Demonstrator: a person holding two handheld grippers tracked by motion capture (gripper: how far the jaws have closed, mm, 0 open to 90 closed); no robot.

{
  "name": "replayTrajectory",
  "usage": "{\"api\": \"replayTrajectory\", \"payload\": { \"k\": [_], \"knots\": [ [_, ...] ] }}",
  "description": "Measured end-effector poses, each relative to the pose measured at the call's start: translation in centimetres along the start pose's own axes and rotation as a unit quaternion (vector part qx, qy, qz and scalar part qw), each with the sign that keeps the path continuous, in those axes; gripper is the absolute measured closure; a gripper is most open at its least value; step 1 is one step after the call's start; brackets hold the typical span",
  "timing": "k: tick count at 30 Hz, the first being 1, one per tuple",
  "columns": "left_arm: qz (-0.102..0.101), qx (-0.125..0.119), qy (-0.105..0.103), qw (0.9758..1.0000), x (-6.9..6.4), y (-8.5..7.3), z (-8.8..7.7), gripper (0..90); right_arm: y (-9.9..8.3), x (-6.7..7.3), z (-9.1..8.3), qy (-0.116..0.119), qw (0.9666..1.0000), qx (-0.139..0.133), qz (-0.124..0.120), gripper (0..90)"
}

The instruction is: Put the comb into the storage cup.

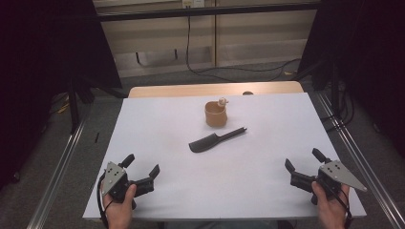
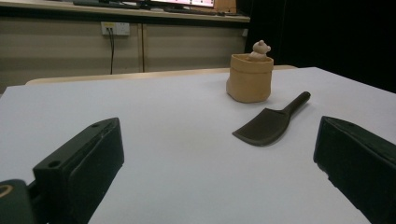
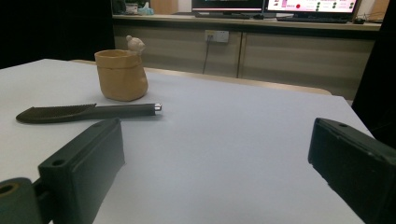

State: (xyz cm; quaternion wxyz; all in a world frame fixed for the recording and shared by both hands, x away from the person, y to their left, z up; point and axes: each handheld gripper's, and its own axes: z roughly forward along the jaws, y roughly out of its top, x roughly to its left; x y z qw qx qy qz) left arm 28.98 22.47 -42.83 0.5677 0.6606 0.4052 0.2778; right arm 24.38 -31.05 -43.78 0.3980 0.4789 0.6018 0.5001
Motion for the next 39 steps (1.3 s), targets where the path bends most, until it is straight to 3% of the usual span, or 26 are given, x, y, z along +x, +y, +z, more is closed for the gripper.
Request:
{"api": "replayTrajectory", "payload": {
  "k": [3,8,12,20,22,39],
  "knots": [
    [0.003,0.000,0.003,1.0000,0.0,0.0,0.1,1.9,0.0,-0.1,0.0,-0.002,1.0000,0.000,0.007,3.1],
    [0.008,-0.001,0.002,1.0000,0.1,0.1,0.0,1.9,-0.1,-0.3,0.0,0.003,0.9999,0.010,-0.005,3.0],
    [0.007,-0.002,0.003,1.0000,0.2,0.1,0.0,1.9,-0.3,-0.3,0.2,0.022,0.9995,0.021,0.002,2.1],
    [0.006,-0.001,0.002,1.0000,0.1,0.1,0.0,1.9,-0.3,0.2,0.1,0.070,0.9971,0.027,-0.011,0.3],
    [0.008,0.001,-0.001,1.0000,0.1,0.1,0.0,1.9,-0.3,0.3,0.3,0.070,0.9970,0.032,-0.013,0.3],
    [0.010,0.007,-0.016,0.9998,0.0,-0.2,0.6,2.0,0.3,1.2,0.8,0.138,0.9895,0.032,-0.029,0.0]
  ]
}}
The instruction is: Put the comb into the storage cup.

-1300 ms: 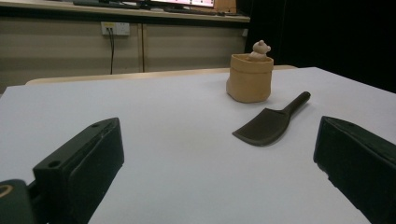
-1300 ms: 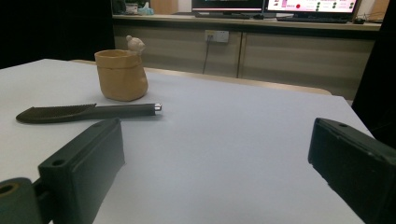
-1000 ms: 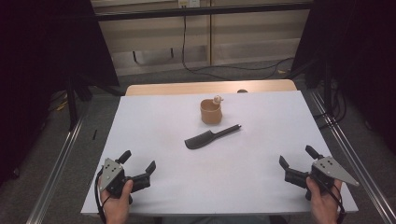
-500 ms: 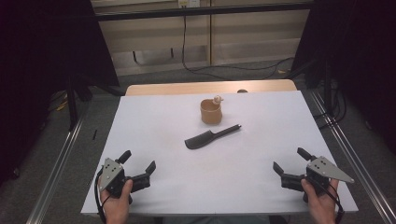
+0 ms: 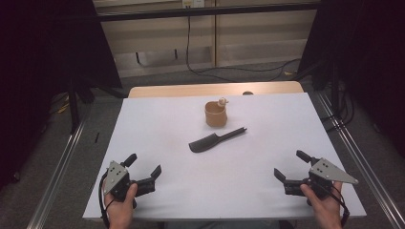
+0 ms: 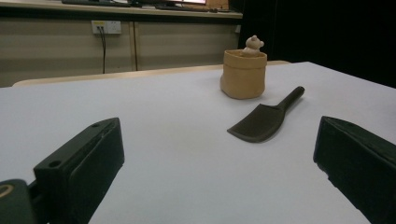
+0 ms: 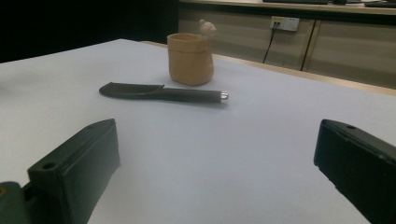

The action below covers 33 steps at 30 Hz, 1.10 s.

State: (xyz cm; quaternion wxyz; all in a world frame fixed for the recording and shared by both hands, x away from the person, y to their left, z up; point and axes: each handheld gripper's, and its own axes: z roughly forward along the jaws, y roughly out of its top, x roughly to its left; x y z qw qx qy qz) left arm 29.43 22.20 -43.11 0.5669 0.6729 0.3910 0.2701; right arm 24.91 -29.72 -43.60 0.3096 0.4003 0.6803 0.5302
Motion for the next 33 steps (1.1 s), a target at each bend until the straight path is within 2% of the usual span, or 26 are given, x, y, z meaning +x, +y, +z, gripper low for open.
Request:
{"api": "replayTrajectory", "payload": {
  "k": [4,7,8,13,16,23,25,27,30,33],
  "knots": [
    [0.002,-0.004,0.000,1.0000,-0.1,0.1,-0.1,2.0,0.4,0.4,0.7,0.011,0.9999,0.006,-0.001,0.1],
    [0.004,-0.001,0.000,1.0000,-0.1,0.0,0.0,2.0,1.2,0.7,1.1,0.023,0.9992,0.025,-0.021,0.6],
    [0.003,-0.001,0.000,1.0000,-0.2,0.0,0.1,2.0,1.4,0.8,1.2,0.019,0.9993,0.026,-0.018,1.1],
    [0.010,0.003,-0.001,0.9999,-0.2,0.0,0.2,2.0,1.8,0.9,1.6,0.030,0.9989,0.036,-0.010,1.4],
    [0.011,0.003,-0.001,0.9999,-0.2,0.0,0.2,2.0,1.9,0.9,2.1,0.043,0.9976,0.054,-0.007,1.4],
    [0.011,0.004,-0.002,0.9999,-0.2,0.0,0.3,2.0,2.5,0.8,3.5,0.048,0.9958,0.077,-0.007,1.9],
    [0.013,0.005,-0.003,0.9999,-0.2,0.0,0.3,2.0,2.4,0.7,4.0,0.059,0.9946,0.086,-0.001,2.6],
    [0.014,0.006,-0.003,0.9999,-0.2,0.0,0.3,2.0,2.3,0.7,4.3,0.093,0.9918,0.087,0.003,2.5],
    [0.013,0.005,-0.002,0.9999,-0.2,0.0,0.3,2.0,2.5,0.9,4.9,0.104,0.9901,0.095,-0.004,1.2],
    [0.014,0.006,-0.003,0.9999,-0.2,0.0,0.3,2.0,2.8,1.0,5.6,0.113,0.9887,0.099,0.002,0.9]
  ]
}}
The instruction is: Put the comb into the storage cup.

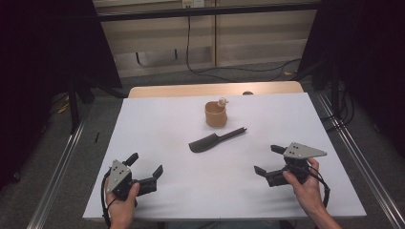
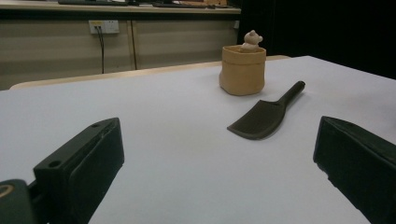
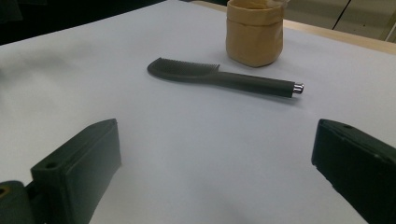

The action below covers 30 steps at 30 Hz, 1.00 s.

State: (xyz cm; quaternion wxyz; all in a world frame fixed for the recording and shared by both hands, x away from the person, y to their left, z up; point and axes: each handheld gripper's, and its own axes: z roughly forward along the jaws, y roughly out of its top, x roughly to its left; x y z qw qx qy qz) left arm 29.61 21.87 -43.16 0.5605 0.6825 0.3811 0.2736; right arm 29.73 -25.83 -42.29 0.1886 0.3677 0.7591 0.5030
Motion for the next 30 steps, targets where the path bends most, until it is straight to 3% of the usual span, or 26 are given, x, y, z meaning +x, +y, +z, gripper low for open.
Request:
{"api": "replayTrajectory", "payload": {
  "k": [11,15,18,25,30],
  "knots": [
    [0.005,0.000,-0.001,1.0000,0.1,0.0,-0.1,2.1,1.5,-0.7,2.3,-0.002,0.9996,0.025,0.010,3.3],
    [0.002,0.000,-0.005,1.0000,0.1,0.0,0.0,2.1,1.9,-1.3,2.9,0.020,0.9989,0.037,0.020,2.7],
    [0.001,-0.001,-0.005,1.0000,0.0,0.0,-0.1,2.1,2.3,-1.5,3.1,0.017,0.9987,0.047,0.015,2.9],
    [0.004,-0.001,-0.004,1.0000,0.1,0.0,-0.1,2.1,3.8,-2.0,4.1,0.020,0.9989,0.043,0.004,2.9],
    [0.005,-0.001,-0.005,1.0000,0.1,0.1,-0.1,2.1,4.4,-2.1,5.2,0.017,0.9977,0.065,-0.010,4.2]
  ]
}}
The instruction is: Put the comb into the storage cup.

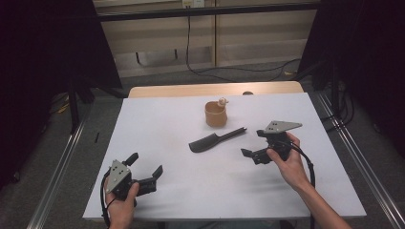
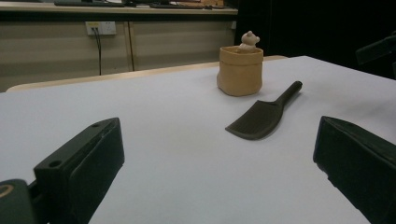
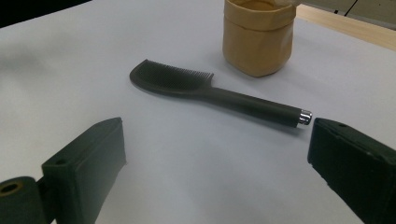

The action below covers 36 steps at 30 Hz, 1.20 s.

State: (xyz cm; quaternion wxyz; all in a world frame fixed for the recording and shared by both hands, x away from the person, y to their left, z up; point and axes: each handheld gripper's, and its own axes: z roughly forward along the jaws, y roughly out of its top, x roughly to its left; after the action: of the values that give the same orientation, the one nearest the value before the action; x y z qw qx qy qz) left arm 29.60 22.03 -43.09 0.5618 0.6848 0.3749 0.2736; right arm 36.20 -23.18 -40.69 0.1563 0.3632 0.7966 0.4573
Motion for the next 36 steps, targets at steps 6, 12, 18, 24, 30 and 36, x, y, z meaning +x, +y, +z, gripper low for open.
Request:
{"api": "replayTrajectory", "payload": {
  "k": [6,12,18,24,30,36],
  "knots": [
    [-0.002,0.000,0.000,1.0000,0.0,0.0,0.1,2.1,0.9,-0.3,0.6,0.001,0.9999,0.002,-0.016,3.4],
    [-0.001,0.000,0.000,1.0000,0.0,0.0,0.1,2.1,2.0,-0.6,1.3,0.011,0.9991,0.022,-0.034,4.2],
    [0.000,0.000,-0.001,1.0000,0.1,0.0,0.1,2.1,3.3,-1.1,2.0,0.003,0.9986,0.033,-0.042,3.9],
    [-0.002,-0.002,0.000,1.0000,0.1,0.0,0.1,2.1,4.3,-1.8,3.1,-0.001,0.9972,0.048,-0.056,6.2],
    [-0.001,-0.001,-0.001,1.0000,0.1,0.0,0.1,2.1,4.5,-2.4,4.2,0.013,0.9949,0.070,-0.071,5.0],
    [0.001,0.000,-0.001,1.0000,0.1,0.0,0.1,2.1,5.3,-2.6,4.7,0.025,0.9923,0.075,-0.095,5.4]
  ]
}}
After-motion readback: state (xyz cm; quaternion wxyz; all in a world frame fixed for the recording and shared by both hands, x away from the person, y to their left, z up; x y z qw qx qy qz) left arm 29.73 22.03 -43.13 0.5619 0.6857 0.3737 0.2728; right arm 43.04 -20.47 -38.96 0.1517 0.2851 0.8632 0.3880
